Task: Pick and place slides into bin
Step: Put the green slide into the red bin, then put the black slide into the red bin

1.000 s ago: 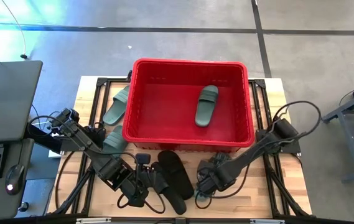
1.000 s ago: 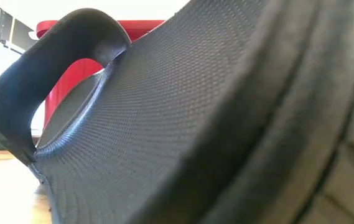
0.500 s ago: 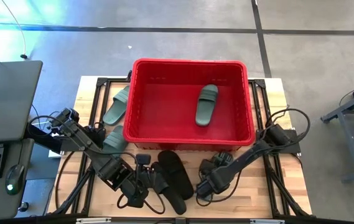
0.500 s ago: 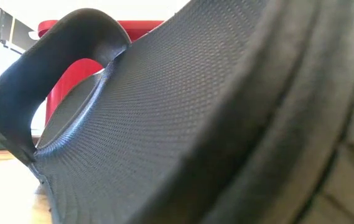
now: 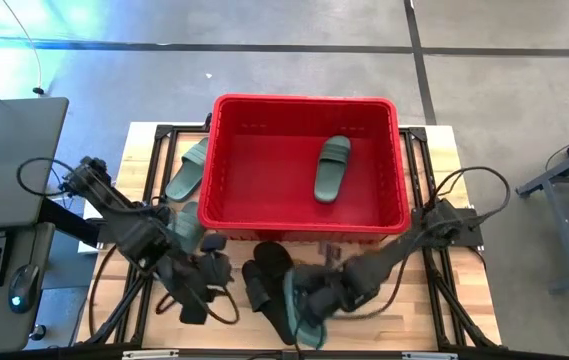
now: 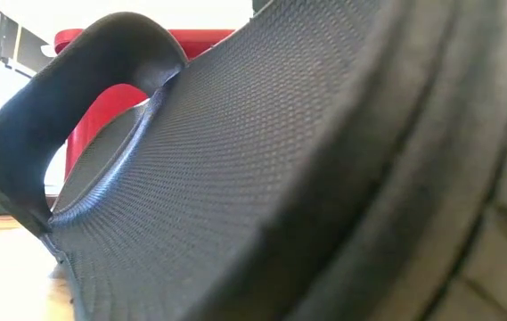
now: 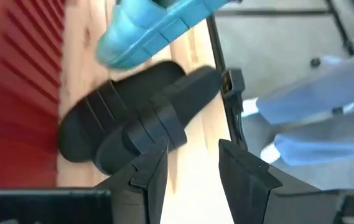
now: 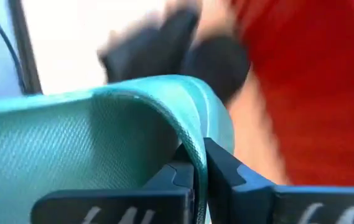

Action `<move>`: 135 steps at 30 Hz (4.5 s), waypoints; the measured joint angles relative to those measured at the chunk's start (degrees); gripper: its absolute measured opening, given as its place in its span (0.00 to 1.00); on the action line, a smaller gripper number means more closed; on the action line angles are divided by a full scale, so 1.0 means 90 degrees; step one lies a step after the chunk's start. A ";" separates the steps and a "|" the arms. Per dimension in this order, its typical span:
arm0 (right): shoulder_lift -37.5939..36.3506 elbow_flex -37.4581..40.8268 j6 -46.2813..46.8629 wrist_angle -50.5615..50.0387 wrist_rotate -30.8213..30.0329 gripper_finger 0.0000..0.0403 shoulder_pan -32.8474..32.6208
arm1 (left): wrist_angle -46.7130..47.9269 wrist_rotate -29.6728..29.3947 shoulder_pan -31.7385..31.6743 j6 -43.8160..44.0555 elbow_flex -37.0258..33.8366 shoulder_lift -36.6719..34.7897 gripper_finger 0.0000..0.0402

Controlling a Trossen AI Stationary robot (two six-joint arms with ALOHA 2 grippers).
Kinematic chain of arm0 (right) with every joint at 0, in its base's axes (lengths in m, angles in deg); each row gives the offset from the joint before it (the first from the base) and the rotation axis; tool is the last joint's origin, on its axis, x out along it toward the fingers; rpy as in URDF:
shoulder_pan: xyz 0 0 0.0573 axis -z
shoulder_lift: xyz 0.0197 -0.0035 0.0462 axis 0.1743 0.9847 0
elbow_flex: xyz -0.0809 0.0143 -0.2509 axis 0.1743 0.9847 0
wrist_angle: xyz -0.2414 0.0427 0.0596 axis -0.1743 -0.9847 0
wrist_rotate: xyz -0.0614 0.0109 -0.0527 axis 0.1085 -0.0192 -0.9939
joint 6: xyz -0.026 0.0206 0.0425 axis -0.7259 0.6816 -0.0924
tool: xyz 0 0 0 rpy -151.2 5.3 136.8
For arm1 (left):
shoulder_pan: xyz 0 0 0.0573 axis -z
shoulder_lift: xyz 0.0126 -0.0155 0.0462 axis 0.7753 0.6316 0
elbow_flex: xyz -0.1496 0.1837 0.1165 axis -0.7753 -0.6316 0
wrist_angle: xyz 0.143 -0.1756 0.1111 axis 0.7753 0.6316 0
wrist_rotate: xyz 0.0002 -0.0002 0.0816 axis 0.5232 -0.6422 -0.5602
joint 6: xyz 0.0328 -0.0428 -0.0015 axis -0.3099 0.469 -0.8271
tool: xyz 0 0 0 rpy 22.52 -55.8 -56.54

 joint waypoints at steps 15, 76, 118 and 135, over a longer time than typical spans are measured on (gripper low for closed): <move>-0.0962 -0.0764 -0.5251 0.2168 -0.4101 0.00 0.2536 | -0.0038 -0.1192 0.0000 -0.0459 0.0002 -0.1019 0.32; 0.2196 -0.0762 -0.5841 0.2392 0.0370 0.09 0.5074 | -0.0173 -0.2781 -0.0002 0.0072 0.0002 -0.0905 0.32; 0.0037 -0.1204 -0.4336 0.0922 0.1031 0.34 0.2371 | 0.0368 -0.1217 0.0129 0.0716 0.0002 0.0059 0.32; 0.0741 -0.1204 -0.4840 -0.0707 0.0800 0.38 0.0642 | 0.0384 -0.1226 0.0126 0.0729 0.0002 0.0054 0.32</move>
